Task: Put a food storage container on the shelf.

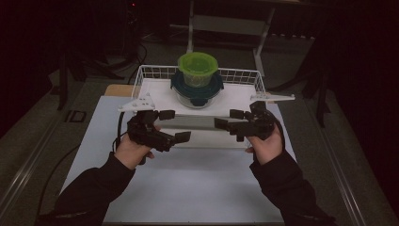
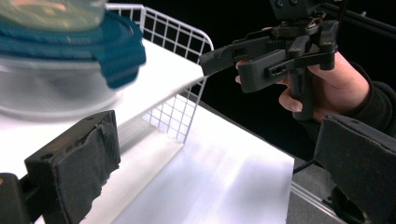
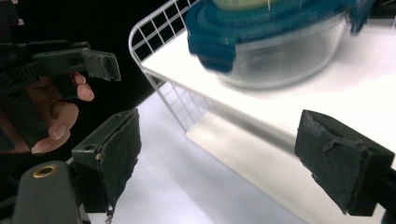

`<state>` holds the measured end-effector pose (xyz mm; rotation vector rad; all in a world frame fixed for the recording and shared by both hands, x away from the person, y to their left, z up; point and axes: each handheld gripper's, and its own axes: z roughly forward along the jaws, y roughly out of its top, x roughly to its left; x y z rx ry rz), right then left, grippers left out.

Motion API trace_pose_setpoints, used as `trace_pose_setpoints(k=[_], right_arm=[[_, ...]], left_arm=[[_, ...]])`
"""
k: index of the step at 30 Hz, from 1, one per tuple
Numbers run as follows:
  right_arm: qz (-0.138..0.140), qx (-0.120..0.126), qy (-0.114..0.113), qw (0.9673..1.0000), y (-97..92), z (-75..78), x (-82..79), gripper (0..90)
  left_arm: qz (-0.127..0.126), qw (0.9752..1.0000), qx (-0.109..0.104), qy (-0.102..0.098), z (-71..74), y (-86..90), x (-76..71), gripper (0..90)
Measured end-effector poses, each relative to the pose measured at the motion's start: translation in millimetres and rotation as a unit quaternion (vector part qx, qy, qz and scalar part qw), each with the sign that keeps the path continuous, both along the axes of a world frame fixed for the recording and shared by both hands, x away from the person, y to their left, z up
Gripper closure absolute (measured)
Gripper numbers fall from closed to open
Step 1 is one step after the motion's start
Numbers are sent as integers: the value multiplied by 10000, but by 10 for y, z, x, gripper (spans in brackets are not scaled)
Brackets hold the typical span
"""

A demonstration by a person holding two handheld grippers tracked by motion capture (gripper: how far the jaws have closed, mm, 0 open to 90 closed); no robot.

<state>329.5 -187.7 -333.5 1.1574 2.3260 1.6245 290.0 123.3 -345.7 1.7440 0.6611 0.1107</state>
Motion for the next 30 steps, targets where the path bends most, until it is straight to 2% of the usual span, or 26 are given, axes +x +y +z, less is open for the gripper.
trace_pose_setpoints(k=[5,6,7,8,12,19,25,28,30], right_arm=[[18,-4,105,9999,-29,-192,-37,142],[17,3,127,9999,-32,-232,-45,142],[17,3,127,9999,-32,-232,-45,142],[25,-14,146,9999,-35,-273,-49,142],[38,-64,214,9997,-37,-460,-86,141],[87,-137,285,9995,-48,-710,-151,141],[124,-242,280,9992,-60,-868,-210,141],[140,-238,432,9987,-93,-1045,-264,141],[112,-281,461,9985,-105,-1103,-282,141]], left_arm=[[-91,9999,138,1,-183,-26,-53,0],[-100,9998,150,-55,-220,-31,-68,0],[-100,9998,150,-55,-220,-31,-68,0],[-110,9996,238,-75,-280,-41,-88,0],[-182,9995,237,44,-415,-40,-115,0],[-267,9985,409,244,-692,-28,-148,0],[-221,9983,482,232,-838,-3,-179,0],[-201,9983,453,316,-975,18,-213,0],[-189,9981,478,336,-1039,30,-227,0]])
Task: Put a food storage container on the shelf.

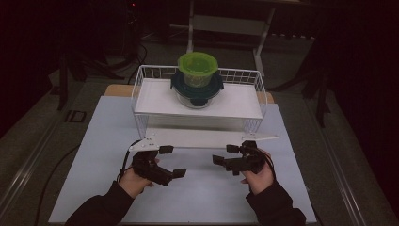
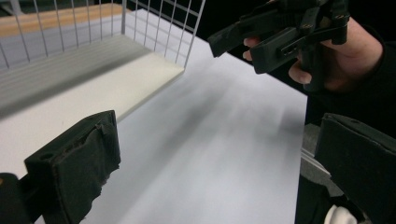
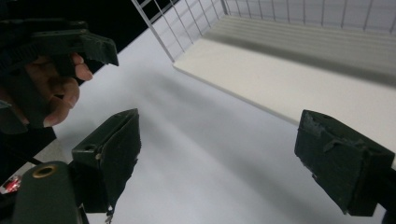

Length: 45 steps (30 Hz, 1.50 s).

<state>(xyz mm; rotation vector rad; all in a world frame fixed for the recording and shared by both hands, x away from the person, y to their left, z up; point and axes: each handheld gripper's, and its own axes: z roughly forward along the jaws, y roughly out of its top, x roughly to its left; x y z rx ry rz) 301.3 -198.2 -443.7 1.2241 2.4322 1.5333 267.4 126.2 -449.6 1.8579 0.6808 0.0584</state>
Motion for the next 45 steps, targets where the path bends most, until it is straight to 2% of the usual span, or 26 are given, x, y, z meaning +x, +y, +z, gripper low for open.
trace_pose_setpoints(k=[8,13,17,21,28,33,36,45], right_arm=[[-55,-109,77,9999,-54,-199,-33,140],[-117,-127,167,9997,-99,-270,-45,141],[-161,-190,106,9996,-152,-326,-72,141],[-212,-259,223,9992,-209,-399,-83,141],[-212,-295,219,9991,-293,-492,-130,142],[-214,-417,219,9987,-345,-561,-189,142],[-224,-420,241,9986,-388,-594,-211,142],[-321,-329,260,9986,-523,-663,-268,143]], left_arm=[[27,9998,48,172,-214,12,-52,0],[15,9997,151,191,-313,8,-82,0],[41,9997,164,200,-372,26,-106,0],[23,9996,198,224,-433,52,-137,0],[74,9994,209,248,-516,93,-182,0],[167,9994,219,224,-556,141,-214,0],[198,9993,192,242,-578,174,-226,0],[158,9991,322,204,-642,158,-248,0]])
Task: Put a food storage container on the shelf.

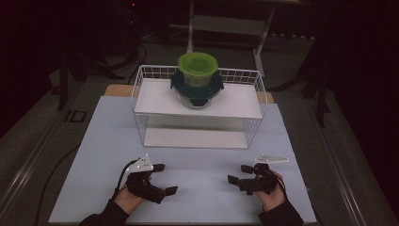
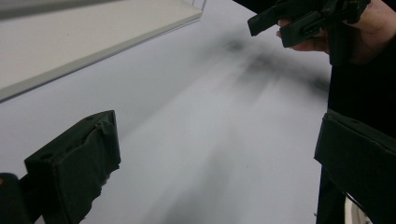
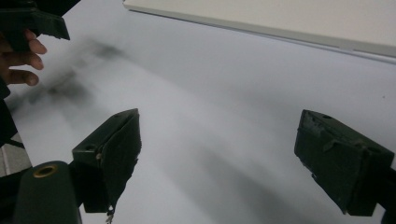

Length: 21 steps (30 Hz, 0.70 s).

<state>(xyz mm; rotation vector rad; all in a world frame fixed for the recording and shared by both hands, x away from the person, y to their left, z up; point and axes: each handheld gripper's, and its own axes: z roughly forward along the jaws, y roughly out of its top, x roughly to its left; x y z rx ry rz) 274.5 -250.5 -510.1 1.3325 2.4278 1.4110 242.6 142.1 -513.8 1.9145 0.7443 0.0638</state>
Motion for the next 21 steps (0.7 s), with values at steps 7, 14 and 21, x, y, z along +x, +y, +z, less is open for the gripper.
trace_pose_setpoints(k=[7,14,21], right_arm=[[52,-45,-9,10000,11,-28,-3,143],[90,-52,49,9999,7,-55,14,143],[177,-96,70,9998,28,-65,11,143]], left_arm=[[-75,10000,4,-22,-20,-26,7,0],[-62,10000,-44,-56,-17,-13,3,0],[-56,9999,-62,-59,-26,-10,10,0]])
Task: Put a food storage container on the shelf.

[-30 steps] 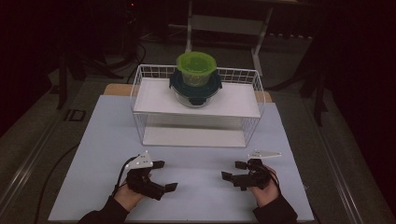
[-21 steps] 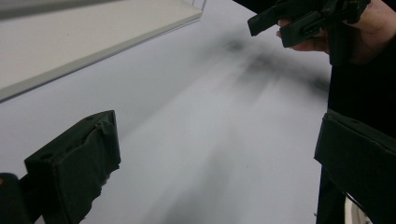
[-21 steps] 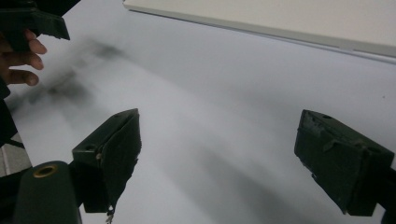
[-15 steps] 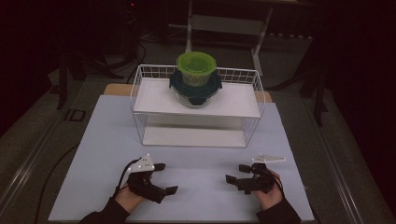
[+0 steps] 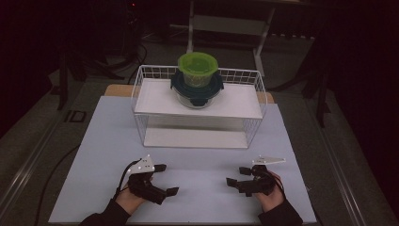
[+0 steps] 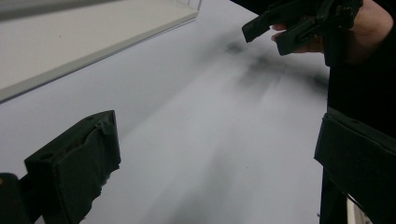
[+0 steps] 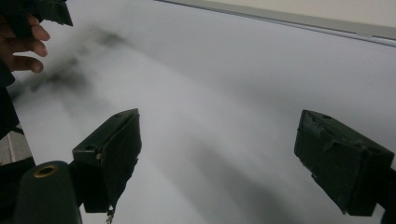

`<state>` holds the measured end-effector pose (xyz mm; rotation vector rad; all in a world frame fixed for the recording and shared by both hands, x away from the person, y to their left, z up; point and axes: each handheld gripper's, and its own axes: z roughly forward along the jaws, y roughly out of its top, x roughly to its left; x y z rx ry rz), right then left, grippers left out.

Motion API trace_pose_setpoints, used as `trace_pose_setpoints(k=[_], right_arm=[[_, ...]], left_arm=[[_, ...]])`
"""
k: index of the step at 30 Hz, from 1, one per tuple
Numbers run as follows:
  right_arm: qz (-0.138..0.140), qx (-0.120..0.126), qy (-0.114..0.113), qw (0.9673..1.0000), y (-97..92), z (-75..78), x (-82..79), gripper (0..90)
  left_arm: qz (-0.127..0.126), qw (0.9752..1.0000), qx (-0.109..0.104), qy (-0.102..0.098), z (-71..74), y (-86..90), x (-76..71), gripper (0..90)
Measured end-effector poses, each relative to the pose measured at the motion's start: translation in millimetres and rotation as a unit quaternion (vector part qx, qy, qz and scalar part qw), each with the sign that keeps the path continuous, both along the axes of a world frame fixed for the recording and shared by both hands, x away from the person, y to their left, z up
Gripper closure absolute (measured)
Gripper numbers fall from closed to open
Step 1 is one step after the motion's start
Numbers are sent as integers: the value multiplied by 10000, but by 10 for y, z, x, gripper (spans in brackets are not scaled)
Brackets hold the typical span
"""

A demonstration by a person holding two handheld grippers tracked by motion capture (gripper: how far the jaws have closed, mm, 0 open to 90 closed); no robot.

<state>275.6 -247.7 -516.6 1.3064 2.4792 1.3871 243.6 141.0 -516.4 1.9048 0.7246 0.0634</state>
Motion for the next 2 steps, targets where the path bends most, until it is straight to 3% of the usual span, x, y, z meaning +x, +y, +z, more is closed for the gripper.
trace_pose_setpoints(k=[2], right_arm=[[-4,-10,-4,10000,0,0,-1,144]], left_arm=[[2,10000,31,4,-1,0,0,0]])
